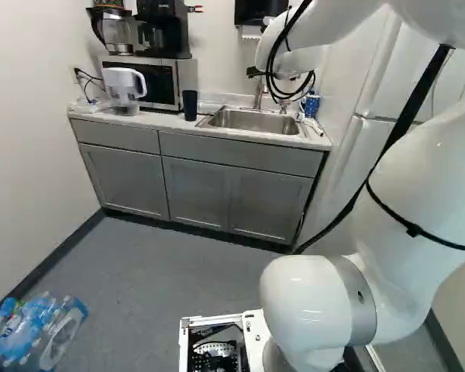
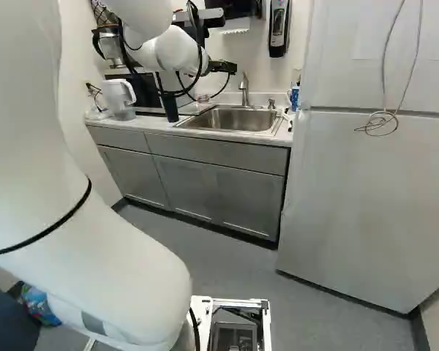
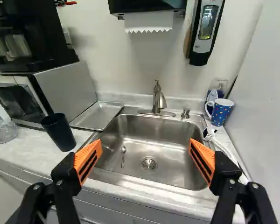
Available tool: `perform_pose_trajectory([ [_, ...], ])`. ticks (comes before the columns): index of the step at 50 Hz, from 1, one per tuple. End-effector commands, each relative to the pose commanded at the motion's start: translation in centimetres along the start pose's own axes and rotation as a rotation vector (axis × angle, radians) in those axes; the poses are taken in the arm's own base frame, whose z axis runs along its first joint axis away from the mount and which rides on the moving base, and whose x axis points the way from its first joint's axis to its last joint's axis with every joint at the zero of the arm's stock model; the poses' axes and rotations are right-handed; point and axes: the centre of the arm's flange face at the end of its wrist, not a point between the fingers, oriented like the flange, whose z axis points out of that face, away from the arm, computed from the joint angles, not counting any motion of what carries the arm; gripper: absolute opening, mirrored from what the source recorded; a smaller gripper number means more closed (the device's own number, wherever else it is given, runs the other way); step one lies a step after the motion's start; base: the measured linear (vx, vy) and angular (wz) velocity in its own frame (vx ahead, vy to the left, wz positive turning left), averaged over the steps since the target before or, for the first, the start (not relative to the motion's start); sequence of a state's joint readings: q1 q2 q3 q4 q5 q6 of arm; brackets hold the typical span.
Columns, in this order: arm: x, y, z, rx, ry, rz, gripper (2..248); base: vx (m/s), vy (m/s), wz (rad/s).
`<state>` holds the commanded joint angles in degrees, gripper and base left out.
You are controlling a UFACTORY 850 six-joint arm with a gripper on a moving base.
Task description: Rinse the cup and place it in the tray
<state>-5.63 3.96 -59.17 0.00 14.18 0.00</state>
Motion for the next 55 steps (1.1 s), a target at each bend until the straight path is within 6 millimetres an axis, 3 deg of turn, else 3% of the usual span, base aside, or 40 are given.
perform_pose_trajectory([
  [55,0.42,0.02,-0.14,0.000,0.008,0.000,247,0.004,0.000,0.000],
])
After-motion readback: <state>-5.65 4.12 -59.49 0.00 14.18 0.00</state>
